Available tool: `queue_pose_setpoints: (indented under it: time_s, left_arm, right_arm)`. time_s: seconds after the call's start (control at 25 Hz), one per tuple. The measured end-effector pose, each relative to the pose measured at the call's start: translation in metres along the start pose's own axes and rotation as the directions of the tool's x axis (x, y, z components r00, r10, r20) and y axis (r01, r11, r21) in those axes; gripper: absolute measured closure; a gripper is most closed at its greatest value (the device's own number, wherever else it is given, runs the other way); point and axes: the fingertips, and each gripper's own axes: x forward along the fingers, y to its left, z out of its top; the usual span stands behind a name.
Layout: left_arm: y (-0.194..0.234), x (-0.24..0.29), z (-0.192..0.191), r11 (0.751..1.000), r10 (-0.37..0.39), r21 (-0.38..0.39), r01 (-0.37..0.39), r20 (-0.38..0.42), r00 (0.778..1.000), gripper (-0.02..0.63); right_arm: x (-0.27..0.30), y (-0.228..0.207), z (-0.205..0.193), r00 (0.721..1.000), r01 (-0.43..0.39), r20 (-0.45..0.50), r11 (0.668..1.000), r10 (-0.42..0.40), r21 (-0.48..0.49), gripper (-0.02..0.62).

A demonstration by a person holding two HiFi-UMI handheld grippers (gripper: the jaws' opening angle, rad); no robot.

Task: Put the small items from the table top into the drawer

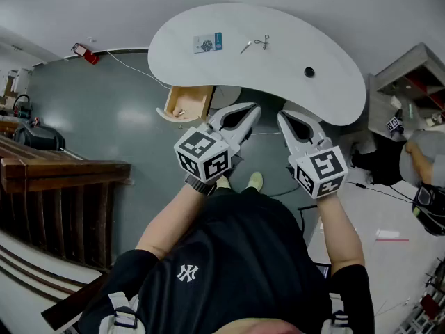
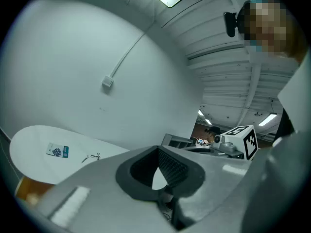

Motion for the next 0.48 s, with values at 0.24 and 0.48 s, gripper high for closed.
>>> queue_pose_setpoints:
  time_s: [0.24,0.48]
  left_arm:
    - [-0.005,0.008,0.002,1.0,0.013,0.006,-0.013,0.008,1.0,0.606]
    - [-0.008,0.022,0.009,0.999,0.019,0.031,-0.02,0.017,1.0,0.606]
  right_arm:
    - [-0.012,-0.014,0.0,1.0,0.015,0.014,1.0,-0.015,0.02,0.572]
    - [-0.02,-0.035,0.01,0.998,0.037,0.059,0.998,-0.039,0.041,0.572]
